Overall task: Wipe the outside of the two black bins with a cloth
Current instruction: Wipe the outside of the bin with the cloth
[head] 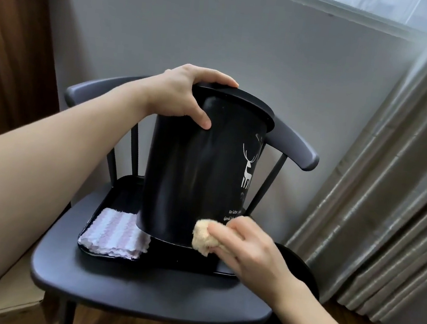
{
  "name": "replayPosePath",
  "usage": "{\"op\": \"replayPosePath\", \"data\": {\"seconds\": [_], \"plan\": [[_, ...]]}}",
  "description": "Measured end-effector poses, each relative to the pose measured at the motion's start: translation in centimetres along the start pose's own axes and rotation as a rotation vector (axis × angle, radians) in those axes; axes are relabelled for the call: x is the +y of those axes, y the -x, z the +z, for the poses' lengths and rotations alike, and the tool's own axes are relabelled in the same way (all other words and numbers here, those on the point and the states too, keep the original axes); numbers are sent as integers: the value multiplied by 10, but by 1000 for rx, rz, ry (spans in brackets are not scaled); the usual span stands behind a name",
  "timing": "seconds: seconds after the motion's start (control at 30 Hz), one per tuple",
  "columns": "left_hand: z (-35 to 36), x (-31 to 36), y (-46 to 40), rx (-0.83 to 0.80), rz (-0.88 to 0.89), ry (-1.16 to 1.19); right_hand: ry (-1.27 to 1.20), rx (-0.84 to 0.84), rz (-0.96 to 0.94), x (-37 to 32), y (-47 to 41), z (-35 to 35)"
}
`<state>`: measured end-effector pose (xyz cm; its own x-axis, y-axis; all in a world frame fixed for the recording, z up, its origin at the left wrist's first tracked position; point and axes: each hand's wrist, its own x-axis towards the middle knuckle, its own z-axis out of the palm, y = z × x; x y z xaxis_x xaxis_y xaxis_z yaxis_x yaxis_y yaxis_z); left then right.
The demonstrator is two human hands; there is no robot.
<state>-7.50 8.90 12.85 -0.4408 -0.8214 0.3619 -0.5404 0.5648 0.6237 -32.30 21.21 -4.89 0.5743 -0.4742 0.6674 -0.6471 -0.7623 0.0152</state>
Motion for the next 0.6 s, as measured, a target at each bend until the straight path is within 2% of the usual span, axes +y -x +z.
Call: {"op": "replayPosePath", "data": {"seconds": [0.1, 0.13, 0.2, 0.33, 0.4, 0.5, 0.53, 0.6], "plan": [[-1, -2, 0, 8, 3, 9, -8, 186, 166, 11, -17, -5], [-2, -2, 1, 10, 5, 11, -21, 203, 205, 13, -20, -6], [-3, -4, 1, 13, 9, 15, -30, 152, 162, 9, -13, -4], [-3, -4, 1, 14, 16, 20, -29, -63, 7, -5, 15, 2], [-2, -3, 1, 13, 15, 23, -14, -20, 9, 1, 11, 2], [-1, -3, 0, 19, 17, 31, -34, 192, 202, 11, -2, 0], [-1, -3, 0, 20, 19, 34, -37, 216, 243, 12, -4, 0], [-2, -4, 0, 20, 26, 45, -34, 163, 183, 8, 2, 4]]}}
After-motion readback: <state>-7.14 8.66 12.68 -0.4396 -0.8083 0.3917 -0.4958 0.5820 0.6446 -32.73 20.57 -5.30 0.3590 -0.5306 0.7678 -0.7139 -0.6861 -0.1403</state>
